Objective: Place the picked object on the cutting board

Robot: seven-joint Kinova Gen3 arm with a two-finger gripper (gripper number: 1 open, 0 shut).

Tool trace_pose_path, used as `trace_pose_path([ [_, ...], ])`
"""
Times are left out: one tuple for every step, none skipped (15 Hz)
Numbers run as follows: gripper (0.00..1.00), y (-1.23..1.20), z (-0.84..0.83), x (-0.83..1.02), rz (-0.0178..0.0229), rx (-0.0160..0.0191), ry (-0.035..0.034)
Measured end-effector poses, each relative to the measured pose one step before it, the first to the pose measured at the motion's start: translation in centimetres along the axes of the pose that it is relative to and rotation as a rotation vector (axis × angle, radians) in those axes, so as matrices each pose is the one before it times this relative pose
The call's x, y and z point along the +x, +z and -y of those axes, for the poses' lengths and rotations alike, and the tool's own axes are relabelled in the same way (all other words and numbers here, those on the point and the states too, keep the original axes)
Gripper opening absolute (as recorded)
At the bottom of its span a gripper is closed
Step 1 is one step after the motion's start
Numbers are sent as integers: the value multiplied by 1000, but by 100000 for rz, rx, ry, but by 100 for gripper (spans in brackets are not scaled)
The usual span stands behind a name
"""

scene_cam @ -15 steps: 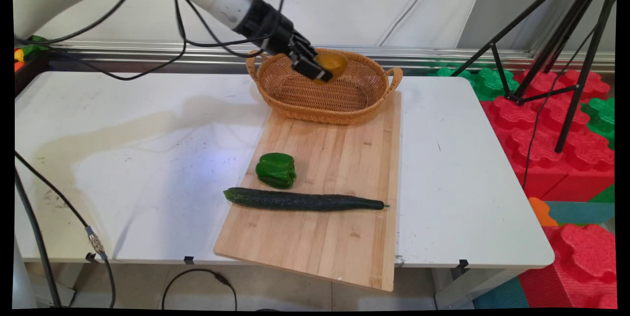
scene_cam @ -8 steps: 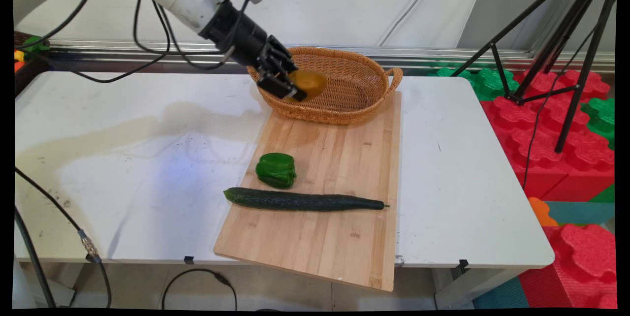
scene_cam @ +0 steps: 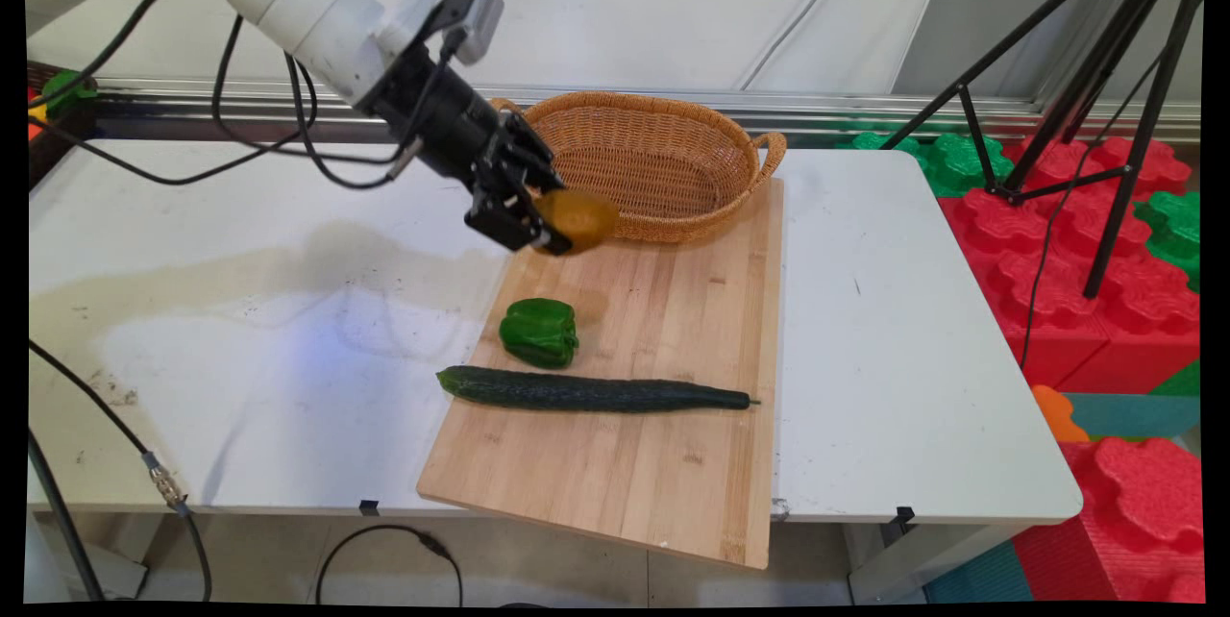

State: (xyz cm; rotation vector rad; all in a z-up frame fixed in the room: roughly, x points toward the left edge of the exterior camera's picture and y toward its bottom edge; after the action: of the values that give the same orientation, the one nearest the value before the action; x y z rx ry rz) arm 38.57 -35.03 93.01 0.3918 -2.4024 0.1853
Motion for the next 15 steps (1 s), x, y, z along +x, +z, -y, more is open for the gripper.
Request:
trace_pose_path([
  [0,348,-321,22,394,-270,370],
  [0,624,-495,47,706,-453,366],
  [0,820,-500,71,736,-473,294],
  [0,888,-436,87,731,-369,75],
  [0,796,-323,103,626,-165,-82],
  [0,937,-291,136,589,-90,-338],
  [0,950,-243,159,624,-50,-373],
  [0,817,-159,145,545,16,-341],
  [0,966,-125,163,760,87,-454],
  [0,925,-81,138,841,203,-501],
  [0,888,-40,116,916,295,-517],
  [0,765,-7,116,844,149,-335],
  [0,842,-1,94,1057,156,-454],
  [0,790,32,91,1101,274,-417],
  [0,645,48,112,726,273,-358],
])
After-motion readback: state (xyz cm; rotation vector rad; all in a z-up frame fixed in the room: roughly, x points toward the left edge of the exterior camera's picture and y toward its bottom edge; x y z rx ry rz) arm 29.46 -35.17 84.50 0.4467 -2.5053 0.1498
